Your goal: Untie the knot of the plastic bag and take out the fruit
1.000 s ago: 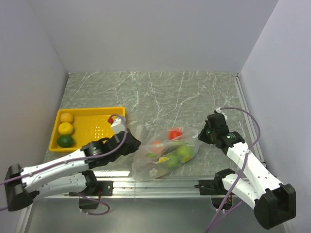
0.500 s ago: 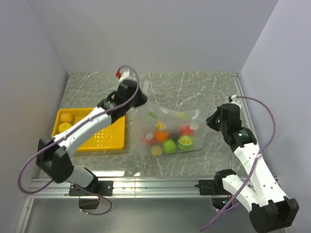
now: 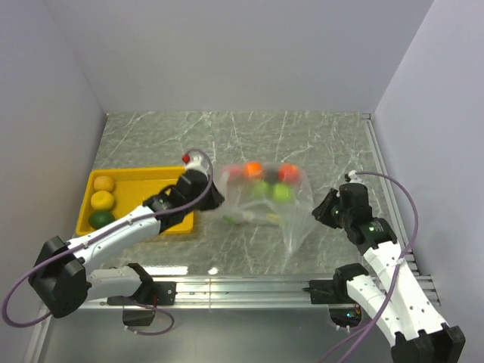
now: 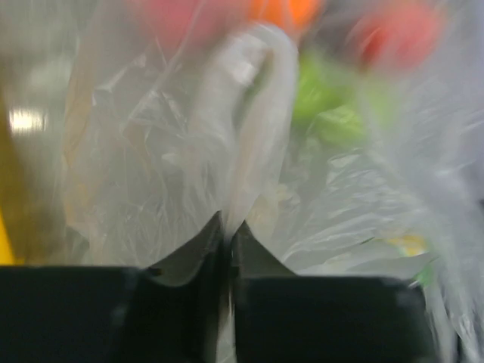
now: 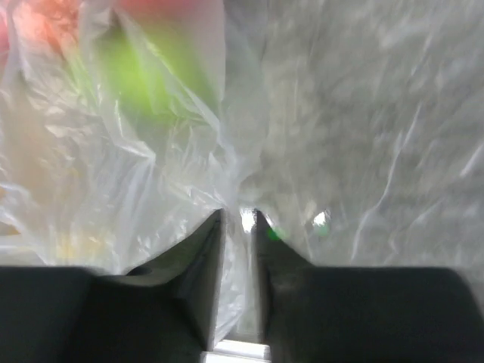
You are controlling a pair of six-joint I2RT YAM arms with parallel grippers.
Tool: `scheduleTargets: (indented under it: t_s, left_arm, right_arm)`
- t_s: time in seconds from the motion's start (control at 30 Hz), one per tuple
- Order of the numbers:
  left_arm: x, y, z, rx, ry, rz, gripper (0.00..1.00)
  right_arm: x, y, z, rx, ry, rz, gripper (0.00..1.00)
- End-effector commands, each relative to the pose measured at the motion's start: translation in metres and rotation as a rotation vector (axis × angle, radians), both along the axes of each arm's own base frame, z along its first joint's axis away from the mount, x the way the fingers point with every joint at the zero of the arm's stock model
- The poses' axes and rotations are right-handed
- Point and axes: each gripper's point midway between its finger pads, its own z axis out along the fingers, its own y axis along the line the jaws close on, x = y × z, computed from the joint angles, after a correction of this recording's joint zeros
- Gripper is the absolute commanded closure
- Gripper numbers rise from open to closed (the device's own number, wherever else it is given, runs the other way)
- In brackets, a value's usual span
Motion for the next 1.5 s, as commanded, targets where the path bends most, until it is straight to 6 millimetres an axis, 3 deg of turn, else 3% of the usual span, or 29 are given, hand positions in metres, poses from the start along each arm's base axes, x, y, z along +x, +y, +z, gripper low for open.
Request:
scheduleTargets:
  t_s: [0.0,0.03,0.07,0.13,0.17,0.2,0.23,0.27,0.37,0.4,0.57,0.63,1.0,1.13,1.17,1.2,1.27,1.37,1.47]
  left_arm:
    - [-0.026,-0.002,-0.01,-0.025,0.009,-0.009,0.83]
    - [-0.03,-0.002,-0.012,-0.023,0.004,-0.009,0.8]
    - [-0.032,0.003,-0.007,-0.037,-0.012,0.01,0.78]
    - [-0.035,0.008,-0.006,-0.046,-0.021,0.027,0.66]
    - [-0.034,0.01,0.005,-0.071,-0.053,0.039,0.58]
    - [-0.035,0.012,0.009,-0.076,-0.068,0.038,0.44]
    - [-0.035,0.013,0.014,-0.08,-0.088,0.036,0.43]
    - [-0.035,0.015,0.022,-0.081,-0.107,0.042,0.36]
    - [-0.038,0.014,0.048,-0.073,-0.169,0.013,0.21]
    - [-0.039,0.013,0.06,-0.069,-0.194,0.002,0.19]
    - [-0.065,0.001,0.088,-0.035,-0.326,-0.144,0.19]
    - [-0.073,-0.005,0.089,-0.045,-0.35,-0.194,0.19]
    - [-0.08,0.008,0.094,-0.039,-0.345,-0.18,0.2]
    - [-0.088,0.006,0.086,-0.033,-0.313,-0.23,0.2]
    - [-0.097,0.002,0.08,-0.038,-0.283,-0.272,0.19]
    - [-0.103,0.004,0.071,-0.023,-0.245,-0.295,0.19]
    - [-0.122,0.004,0.057,-0.048,-0.169,-0.35,0.19]
    - [-0.146,0.008,0.052,-0.101,-0.141,-0.419,0.18]
    - [-0.157,0.005,0.084,-0.19,-0.256,-0.492,0.18]
  right_arm:
    - [-0.008,0.013,0.028,-0.042,-0.045,0.137,0.61]
    - [-0.008,0.017,0.038,-0.062,-0.067,0.177,0.46]
    - [-0.003,0.021,0.067,-0.069,-0.132,0.208,0.42]
    - [0.001,0.026,0.084,-0.133,-0.148,0.287,0.34]
    - [0.002,0.037,0.109,-0.165,-0.206,0.358,0.32]
    - [0.007,0.047,0.109,-0.189,-0.192,0.41,0.31]
    - [0.01,0.056,0.124,-0.203,-0.224,0.453,0.3]
    - [0.006,0.072,0.124,-0.234,-0.233,0.552,0.3]
    - [0.002,0.106,0.111,-0.326,-0.206,0.73,0.28]
    - [0.006,0.11,0.098,-0.392,-0.175,0.744,0.27]
    - [-0.003,0.133,0.057,-0.526,-0.108,0.889,0.27]
    - [-0.007,0.139,0.044,-0.554,-0.09,0.922,0.27]
    - [0.015,0.144,0.005,-0.655,-0.041,0.891,0.34]
    - [0.029,0.146,0.008,-0.687,-0.069,0.832,0.47]
    - [0.035,0.147,0.009,-0.692,-0.074,0.807,0.57]
    - [0.042,0.142,0.014,-0.721,-0.087,0.764,0.78]
    - [0.056,0.144,0.034,-0.71,-0.127,0.698,0.95]
    - [0.076,0.143,0.061,-0.653,-0.169,0.606,1.0]
    - [0.086,0.144,0.069,-0.601,-0.163,0.577,1.0]
